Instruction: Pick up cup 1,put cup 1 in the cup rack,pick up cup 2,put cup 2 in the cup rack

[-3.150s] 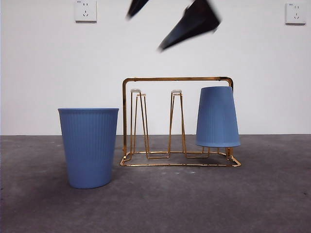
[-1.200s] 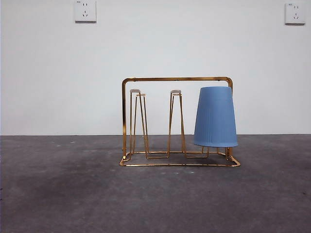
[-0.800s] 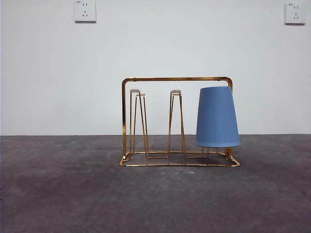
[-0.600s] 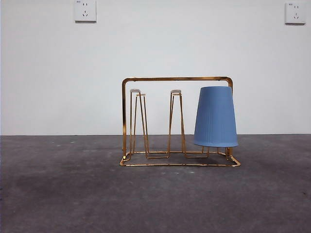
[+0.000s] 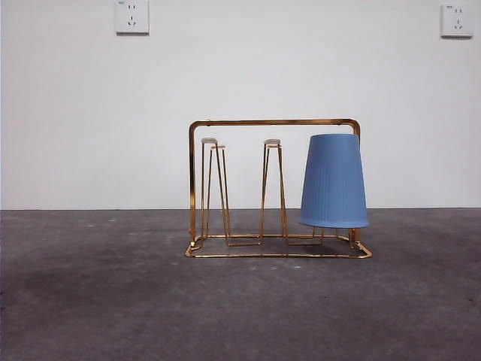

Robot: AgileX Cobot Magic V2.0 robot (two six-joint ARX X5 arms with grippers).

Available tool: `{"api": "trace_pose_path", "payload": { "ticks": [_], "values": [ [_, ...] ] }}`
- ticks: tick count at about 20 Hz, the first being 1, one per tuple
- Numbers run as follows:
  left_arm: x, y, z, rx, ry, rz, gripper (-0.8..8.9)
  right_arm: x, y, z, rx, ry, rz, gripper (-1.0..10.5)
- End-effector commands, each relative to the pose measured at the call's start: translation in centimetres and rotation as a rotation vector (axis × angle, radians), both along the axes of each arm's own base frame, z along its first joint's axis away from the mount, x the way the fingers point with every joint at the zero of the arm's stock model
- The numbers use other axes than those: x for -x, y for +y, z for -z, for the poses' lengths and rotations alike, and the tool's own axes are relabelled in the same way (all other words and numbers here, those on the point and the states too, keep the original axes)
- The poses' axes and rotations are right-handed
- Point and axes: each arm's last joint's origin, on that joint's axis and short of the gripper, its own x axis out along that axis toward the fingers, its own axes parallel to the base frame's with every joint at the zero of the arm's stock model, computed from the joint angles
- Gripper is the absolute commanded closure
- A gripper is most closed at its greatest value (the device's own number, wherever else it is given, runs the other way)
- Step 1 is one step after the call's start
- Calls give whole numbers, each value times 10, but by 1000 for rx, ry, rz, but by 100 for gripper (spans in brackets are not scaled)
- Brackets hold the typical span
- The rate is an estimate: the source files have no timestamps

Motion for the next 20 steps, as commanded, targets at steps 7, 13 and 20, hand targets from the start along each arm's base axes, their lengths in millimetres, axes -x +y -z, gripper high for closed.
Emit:
{"api": "trace_pose_path", "payload": {
  "ticks": [7,13,20],
  "values": [
    [-20,15,-1,55,5,-98,404,-8,11,22,82,61,-66,959],
    [-21,17,-1,57,8,-111,405,-12,14,24,83,61,-64,959],
    [-21,16,-1,58,8,-108,413,-23,26,25,96,77,-46,959]
  ]
}}
